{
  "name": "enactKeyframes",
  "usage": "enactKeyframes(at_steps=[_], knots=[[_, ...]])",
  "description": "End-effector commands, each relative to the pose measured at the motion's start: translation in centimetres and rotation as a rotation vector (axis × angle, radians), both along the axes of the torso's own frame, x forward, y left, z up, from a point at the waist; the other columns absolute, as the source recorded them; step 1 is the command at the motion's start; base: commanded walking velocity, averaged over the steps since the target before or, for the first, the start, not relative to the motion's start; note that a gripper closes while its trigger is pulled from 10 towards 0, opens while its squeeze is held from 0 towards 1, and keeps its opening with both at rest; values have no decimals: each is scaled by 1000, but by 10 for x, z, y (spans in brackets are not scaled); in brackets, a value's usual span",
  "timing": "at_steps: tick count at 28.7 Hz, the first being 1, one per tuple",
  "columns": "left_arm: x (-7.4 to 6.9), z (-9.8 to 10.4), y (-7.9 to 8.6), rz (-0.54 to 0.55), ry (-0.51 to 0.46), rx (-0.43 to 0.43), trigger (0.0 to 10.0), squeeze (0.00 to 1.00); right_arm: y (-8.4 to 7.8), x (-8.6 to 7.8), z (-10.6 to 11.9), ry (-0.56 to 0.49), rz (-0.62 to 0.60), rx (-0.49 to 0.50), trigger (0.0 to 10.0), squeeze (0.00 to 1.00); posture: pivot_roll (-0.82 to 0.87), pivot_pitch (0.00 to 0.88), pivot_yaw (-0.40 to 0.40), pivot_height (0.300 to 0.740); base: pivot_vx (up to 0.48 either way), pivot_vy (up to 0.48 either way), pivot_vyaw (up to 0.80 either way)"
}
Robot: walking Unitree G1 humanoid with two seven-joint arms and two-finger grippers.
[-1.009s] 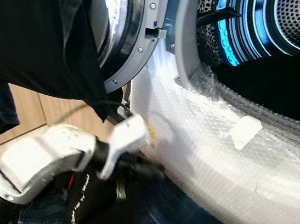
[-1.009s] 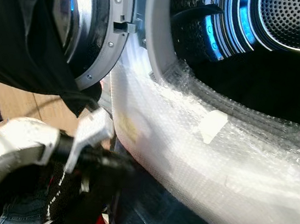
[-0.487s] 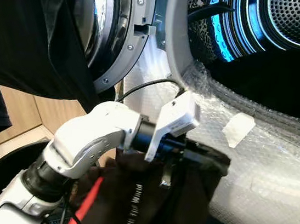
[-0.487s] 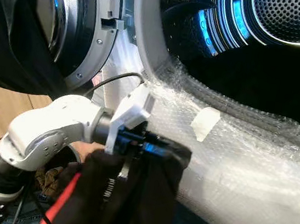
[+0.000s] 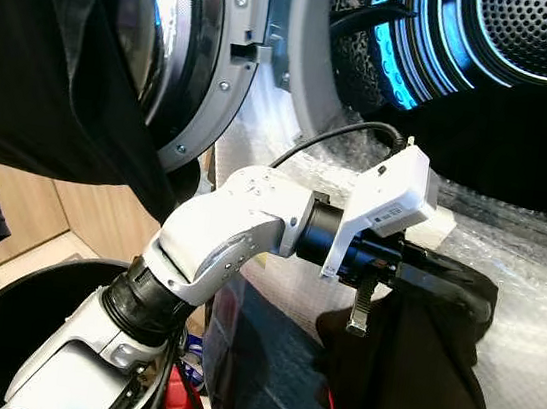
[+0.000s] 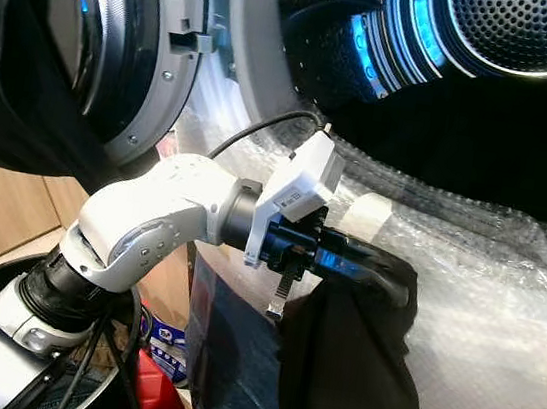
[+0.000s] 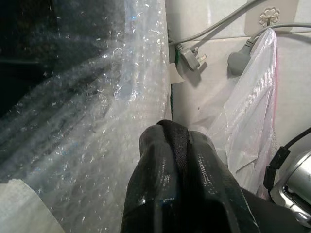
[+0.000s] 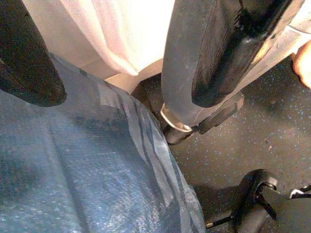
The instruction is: Clothes washing
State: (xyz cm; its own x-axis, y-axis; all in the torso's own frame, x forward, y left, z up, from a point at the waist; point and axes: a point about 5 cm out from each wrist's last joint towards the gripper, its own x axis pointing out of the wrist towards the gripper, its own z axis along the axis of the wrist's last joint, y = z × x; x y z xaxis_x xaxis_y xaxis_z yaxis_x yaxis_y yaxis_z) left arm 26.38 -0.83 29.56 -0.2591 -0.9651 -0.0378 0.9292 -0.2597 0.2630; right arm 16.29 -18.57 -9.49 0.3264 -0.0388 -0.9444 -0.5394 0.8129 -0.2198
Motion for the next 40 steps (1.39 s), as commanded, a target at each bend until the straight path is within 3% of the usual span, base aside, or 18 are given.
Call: enactKeyframes(at_steps=[1, 8, 11, 14, 17, 23, 31, 33, 40], knots=[[3, -1, 9, 15, 5, -28, 0, 0, -1, -5, -2, 7, 20, 9, 10000, 0, 138, 0, 14, 740, 0, 0, 0], [4, -23, 35, 87, 105, -3, 0, 0, -3, -23, -8, 64, 137, 28, 10000, 0, 136, 0, 18, 740, 0, 0, 0], [10, -47, 57, 190, 166, 39, 0, 0, -7, -31, -10, 73, 142, 34, 10000, 0, 121, 0, 13, 740, 0, 0, 0], [7, -57, 70, 238, 197, 61, 0, 0, -6, -35, -11, 77, 167, 48, 10000, 0, 129, 0, 14, 740, 0, 0, 0], [-5, -64, 84, 267, 233, 77, 0, 0, -5, -37, -11, 72, 194, 79, 10000, 0, 141, 0, 10, 740, 0, 0, 0], [-24, -75, 92, 286, 274, 120, 0, 0, -3, -41, -11, 81, 252, 128, 10000, 0, 143, 0, 11, 740, 0, 0, 0], [-26, -87, 110, 375, 307, 164, 0, 0, -8, -33, -2, -10, 307, 235, 10000, 0, 152, 0, 2, 740, 0, 0, 0], [-27, -88, 114, 385, 315, 172, 0, 0, -15, -21, 6, -70, 232, 326, 10000, 0, 147, 0, 3, 740, 0, 0, 0], [-27, -93, 113, 386, 327, 180, 0, 0, -22, 10, 27, -220, 150, 441, 10000, 0, 132, 0, 4, 740, 0, 0, 0]])
